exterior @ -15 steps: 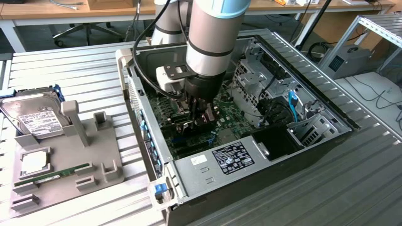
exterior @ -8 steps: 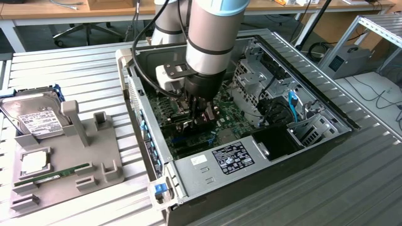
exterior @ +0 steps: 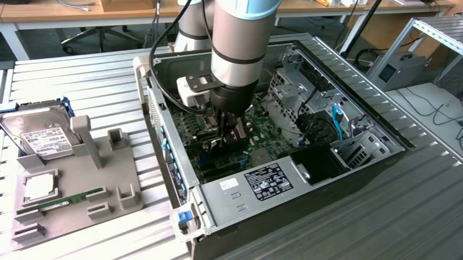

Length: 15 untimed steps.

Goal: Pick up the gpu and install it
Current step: 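Insert the gpu into the slot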

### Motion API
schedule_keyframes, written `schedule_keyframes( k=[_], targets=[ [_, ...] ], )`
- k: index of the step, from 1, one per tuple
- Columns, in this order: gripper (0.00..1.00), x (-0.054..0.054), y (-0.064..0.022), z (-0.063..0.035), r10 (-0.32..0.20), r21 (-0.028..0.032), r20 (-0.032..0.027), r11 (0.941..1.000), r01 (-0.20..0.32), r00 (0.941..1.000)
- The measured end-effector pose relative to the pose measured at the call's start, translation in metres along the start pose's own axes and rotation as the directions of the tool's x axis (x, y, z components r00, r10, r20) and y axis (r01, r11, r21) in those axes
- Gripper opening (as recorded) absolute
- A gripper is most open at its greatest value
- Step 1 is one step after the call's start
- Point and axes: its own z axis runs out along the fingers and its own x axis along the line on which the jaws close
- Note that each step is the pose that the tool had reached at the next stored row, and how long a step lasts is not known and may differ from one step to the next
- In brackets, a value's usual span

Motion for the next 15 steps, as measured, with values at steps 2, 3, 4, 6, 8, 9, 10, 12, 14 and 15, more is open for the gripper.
schedule_keyframes(
  k=[2,3,4,6,8,9,10,12,14,15],
  targets=[
    [0.26,0.0,0.0001,-0.0001,0.0,0.0,-0.0002,1.0,0.0,1.0],
    [0.26,0.0,0.0001,-0.0001,0.0,0.0,-0.0002,1.0,0.0,1.0],
    [0.26,0.0,0.0001,-0.0001,0.0,0.0,-0.0002,1.0,0.0,1.0],
    [0.26,0.0,0.0002,-0.0001,0.0,0.0003,-0.0002,1.0,0.0,1.0],
    [0.26,0.0001,0.0008,-0.0002,0.0,0.0034,0.0007,1.0,0.0,1.0],
    [0.26,0.0001,0.001,-0.0002,0.0,0.0058,0.0018,1.0,0.0,1.0],
    [0.26,0.0,0.0011,-0.0002,0.0,0.0074,0.0026,1.0,0.0,1.0],
    [0.26,0.0,0.0011,-0.0002,0.0,0.0077,0.0027,1.0,0.0,1.0],
    [0.26,0.0,0.0011,-0.0001,0.0,0.0079,0.0029,1.0,0.0,1.0],
    [0.26,0.0,0.0011,-0.0001,0.0,0.0079,0.0029,1.0,0.0,1.0]
  ],
)
